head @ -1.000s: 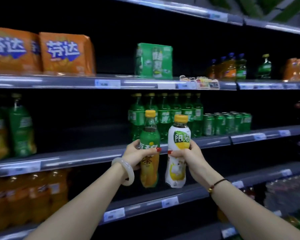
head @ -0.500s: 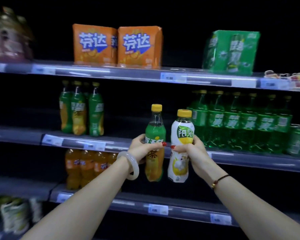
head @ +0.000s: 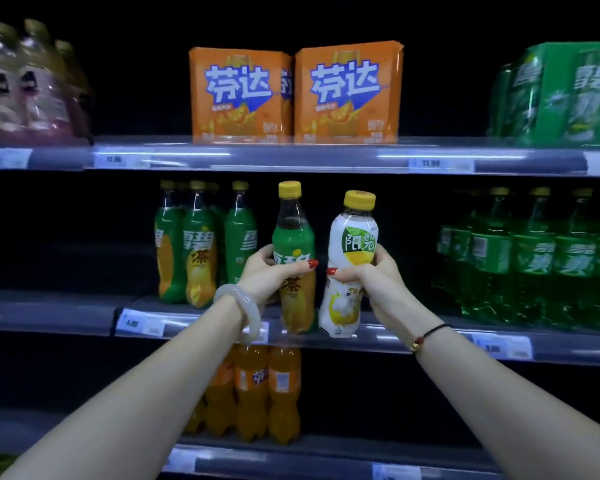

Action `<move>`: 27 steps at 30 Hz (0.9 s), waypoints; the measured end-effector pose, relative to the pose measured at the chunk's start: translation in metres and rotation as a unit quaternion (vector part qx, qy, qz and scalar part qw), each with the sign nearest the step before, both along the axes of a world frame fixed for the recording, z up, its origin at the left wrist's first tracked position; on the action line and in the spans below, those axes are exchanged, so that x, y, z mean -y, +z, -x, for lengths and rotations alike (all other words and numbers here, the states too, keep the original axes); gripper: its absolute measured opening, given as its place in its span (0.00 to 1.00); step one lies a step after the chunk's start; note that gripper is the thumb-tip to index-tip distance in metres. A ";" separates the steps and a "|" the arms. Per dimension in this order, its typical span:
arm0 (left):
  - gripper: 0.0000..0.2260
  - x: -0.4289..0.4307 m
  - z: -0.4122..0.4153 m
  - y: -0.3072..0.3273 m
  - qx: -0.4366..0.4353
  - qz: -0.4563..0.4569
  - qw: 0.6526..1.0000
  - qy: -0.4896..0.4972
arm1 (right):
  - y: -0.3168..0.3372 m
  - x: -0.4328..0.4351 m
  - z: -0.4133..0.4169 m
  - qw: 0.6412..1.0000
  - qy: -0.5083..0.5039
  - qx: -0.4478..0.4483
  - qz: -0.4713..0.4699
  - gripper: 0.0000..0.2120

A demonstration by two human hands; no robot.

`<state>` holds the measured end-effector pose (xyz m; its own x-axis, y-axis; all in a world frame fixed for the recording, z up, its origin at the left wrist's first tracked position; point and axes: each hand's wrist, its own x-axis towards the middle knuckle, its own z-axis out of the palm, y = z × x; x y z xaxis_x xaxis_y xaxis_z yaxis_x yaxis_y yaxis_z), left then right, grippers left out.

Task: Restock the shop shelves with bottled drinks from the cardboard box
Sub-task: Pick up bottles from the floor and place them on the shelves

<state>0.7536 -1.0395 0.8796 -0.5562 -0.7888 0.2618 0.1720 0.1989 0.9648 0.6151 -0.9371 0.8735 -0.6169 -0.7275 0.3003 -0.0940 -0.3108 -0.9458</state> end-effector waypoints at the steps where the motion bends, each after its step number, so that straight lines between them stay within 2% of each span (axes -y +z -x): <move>1: 0.14 0.010 0.000 0.002 -0.005 -0.001 1.000 -0.007 | 0.002 0.008 -0.002 1.000 -0.009 0.005 0.009 0.24; 8: 0.15 0.056 0.012 0.005 -0.016 0.025 1.000 0.004 | 0.004 0.041 -0.005 0.998 -0.057 0.001 0.023 0.25; 14: 0.16 0.073 0.023 0.000 0.019 0.067 0.996 0.046 | 0.003 0.055 -0.001 0.998 -0.067 -0.013 -0.001 0.25; 16: 0.17 0.076 0.030 -0.002 0.034 0.061 0.995 0.070 | 0.003 0.058 0.000 0.998 -0.068 -0.015 -0.009 0.24; 21: 0.12 0.076 0.038 -0.003 0.060 0.043 0.990 0.122 | 0.001 0.064 0.001 0.998 -0.067 -0.013 -0.015 0.26; 27: 0.12 0.073 0.041 -0.008 0.056 0.021 0.986 0.155 | 0.000 0.068 0.002 0.997 -0.066 -0.018 -0.021 0.26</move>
